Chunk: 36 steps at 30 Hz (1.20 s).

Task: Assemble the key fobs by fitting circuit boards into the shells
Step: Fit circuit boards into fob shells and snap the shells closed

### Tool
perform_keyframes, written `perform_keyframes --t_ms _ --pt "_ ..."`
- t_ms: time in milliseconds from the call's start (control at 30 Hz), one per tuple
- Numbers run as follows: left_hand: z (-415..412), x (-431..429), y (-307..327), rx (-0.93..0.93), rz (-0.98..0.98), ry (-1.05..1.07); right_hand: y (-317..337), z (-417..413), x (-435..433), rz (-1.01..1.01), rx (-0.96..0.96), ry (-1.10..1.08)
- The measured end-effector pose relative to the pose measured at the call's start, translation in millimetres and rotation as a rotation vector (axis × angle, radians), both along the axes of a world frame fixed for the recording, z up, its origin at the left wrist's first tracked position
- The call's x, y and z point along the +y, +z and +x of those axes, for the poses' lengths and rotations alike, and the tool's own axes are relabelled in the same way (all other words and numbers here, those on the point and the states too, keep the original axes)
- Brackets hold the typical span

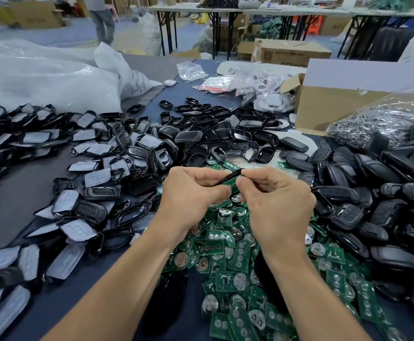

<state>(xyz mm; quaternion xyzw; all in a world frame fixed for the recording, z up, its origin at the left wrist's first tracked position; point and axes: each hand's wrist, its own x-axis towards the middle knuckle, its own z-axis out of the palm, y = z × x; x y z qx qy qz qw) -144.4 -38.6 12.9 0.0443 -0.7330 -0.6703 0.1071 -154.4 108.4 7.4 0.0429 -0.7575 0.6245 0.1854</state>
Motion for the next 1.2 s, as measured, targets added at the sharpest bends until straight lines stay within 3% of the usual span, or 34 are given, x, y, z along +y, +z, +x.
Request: perform_keyframes --t_ms 133,300,467,567,700,800,867,933,1000,1200 --pt "-1 0 -3 -0.011 0.006 0.011 1 3 -4 0.072 0.041 -0.045" --pt "2 6 0 0.019 0.051 0.050 2 -1 -2 0.298 0.296 -0.142" --pt "3 6 3 0.019 0.068 0.052 2 -5 2 0.135 -0.002 -0.047" --pt "5 10 0 0.086 -0.196 0.067 3 -10 8 0.002 -0.136 0.098" --pt "9 12 2 0.160 -0.498 0.008 1 -11 11 0.063 -0.106 0.126" --pt "9 9 5 0.157 -0.583 0.027 3 -8 10 0.094 -0.097 0.136" --pt "6 5 6 0.149 -0.579 0.092 4 -9 8 0.001 -0.131 0.171" --pt "2 -2 7 0.126 -0.489 0.182 7 -10 6 -0.041 -0.173 0.200" --pt "-2 -16 11 0.105 -0.299 0.308 10 -10 2 0.051 -0.179 0.227" --pt "-8 -79 25 0.031 0.547 0.633 33 -19 -43 0.477 -0.164 0.453"
